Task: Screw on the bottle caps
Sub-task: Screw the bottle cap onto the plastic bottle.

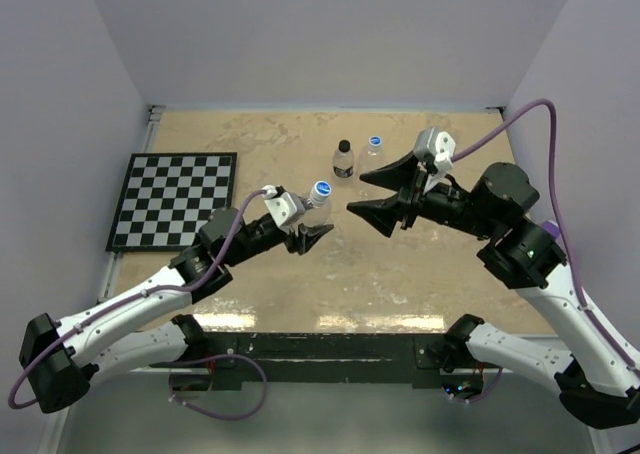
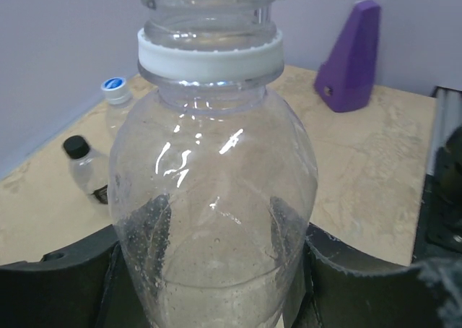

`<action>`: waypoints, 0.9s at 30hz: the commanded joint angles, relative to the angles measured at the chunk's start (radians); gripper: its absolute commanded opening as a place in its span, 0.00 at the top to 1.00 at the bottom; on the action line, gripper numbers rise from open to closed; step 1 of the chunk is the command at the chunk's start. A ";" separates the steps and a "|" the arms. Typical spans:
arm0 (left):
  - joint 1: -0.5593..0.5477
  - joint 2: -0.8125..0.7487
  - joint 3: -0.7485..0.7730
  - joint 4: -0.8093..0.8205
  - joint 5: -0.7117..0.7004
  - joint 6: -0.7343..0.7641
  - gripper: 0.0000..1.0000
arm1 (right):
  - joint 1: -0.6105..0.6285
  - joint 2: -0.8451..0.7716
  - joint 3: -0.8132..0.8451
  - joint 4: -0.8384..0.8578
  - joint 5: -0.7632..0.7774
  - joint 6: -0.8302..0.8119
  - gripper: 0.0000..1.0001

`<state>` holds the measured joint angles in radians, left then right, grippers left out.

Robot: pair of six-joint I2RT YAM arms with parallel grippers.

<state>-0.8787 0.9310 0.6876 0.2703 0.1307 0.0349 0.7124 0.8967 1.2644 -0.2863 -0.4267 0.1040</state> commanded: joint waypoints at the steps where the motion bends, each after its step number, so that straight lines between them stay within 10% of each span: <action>1: 0.058 -0.014 0.012 0.033 0.404 -0.026 1.00 | -0.005 0.027 0.010 0.013 -0.252 -0.217 0.37; 27: 0.084 0.048 0.046 0.124 0.606 -0.104 1.00 | -0.011 0.096 0.020 0.032 -0.480 -0.340 0.46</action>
<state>-0.7986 0.9802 0.6884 0.3351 0.7063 -0.0601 0.7055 0.9882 1.2636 -0.2882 -0.8833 -0.2203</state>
